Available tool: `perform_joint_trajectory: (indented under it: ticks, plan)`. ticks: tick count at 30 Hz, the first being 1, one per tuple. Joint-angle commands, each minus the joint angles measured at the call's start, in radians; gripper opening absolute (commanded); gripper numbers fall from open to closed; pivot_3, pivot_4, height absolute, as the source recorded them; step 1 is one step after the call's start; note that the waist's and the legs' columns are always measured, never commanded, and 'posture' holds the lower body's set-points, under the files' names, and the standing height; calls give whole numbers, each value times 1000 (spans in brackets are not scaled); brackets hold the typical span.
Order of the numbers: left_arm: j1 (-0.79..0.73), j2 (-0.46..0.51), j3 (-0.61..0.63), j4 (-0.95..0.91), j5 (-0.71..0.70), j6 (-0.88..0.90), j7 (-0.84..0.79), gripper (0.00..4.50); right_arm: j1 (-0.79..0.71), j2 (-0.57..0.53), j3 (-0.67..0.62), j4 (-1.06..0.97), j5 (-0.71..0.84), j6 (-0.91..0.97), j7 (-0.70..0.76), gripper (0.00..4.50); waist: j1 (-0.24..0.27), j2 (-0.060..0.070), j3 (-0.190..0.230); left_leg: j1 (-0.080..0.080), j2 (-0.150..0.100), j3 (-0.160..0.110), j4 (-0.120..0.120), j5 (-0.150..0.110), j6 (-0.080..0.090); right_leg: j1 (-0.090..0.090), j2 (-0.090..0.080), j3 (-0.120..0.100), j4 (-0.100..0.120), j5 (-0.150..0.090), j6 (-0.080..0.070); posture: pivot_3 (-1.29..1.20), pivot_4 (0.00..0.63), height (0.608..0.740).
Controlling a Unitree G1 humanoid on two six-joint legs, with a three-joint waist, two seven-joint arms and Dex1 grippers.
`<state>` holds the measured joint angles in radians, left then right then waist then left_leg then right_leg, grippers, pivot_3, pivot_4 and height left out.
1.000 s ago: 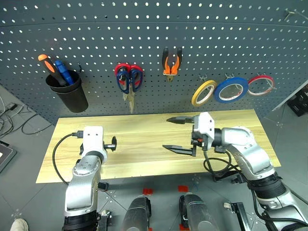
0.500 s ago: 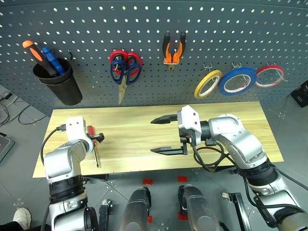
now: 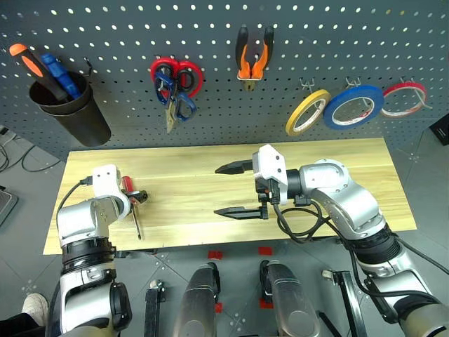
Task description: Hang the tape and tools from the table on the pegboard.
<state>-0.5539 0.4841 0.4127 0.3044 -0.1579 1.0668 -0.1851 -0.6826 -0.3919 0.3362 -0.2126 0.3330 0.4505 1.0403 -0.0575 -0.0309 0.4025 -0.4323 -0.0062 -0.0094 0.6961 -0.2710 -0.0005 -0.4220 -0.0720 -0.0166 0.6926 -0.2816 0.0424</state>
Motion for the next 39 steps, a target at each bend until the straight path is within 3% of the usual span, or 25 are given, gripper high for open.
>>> perform_joint_trajectory:
  ticks: [1,9,19,21,27,32,39]
  plan:
    - [-20,38,-22,60,-4,-48,-26,4456,-20,22,-7,-15,4,16,-25,4500,0,1,2,0,0,0,0,0,0,0,0,0,0,0,0,-134,474,740]
    - [-69,57,-54,165,-11,-94,-58,4456,-38,35,-7,-2,3,31,-40,4500,1,1,3,0,0,1,0,0,0,0,0,0,0,0,0,-136,471,740]
    - [-33,53,-37,68,-42,-34,-50,1281,-37,44,-15,13,2,16,-47,4500,0,1,3,0,0,1,-1,1,-2,-1,0,0,-1,0,0,-120,414,740]
    - [-17,49,-32,24,-53,-8,-42,922,-36,46,-18,17,0,9,-49,4500,0,1,3,0,0,1,-1,2,-3,0,-1,0,-1,0,0,-118,406,740]
    - [44,45,-78,-139,-63,10,-46,922,-18,50,-56,45,21,-15,-53,4500,1,-2,1,-1,0,1,-1,2,-5,-1,-1,-1,-2,0,0,-107,344,740]
    - [190,109,-276,-455,10,-124,-100,922,31,42,-143,40,81,4,-58,4500,5,-5,-4,-2,0,-2,-3,4,-7,1,-2,-1,-5,0,0,-101,301,740]
    - [314,161,-397,-780,158,-303,-54,922,79,97,-266,-37,200,82,-176,4500,8,-7,-41,-3,0,-3,-9,6,-11,0,-2,-2,-10,1,-1,-108,218,740]
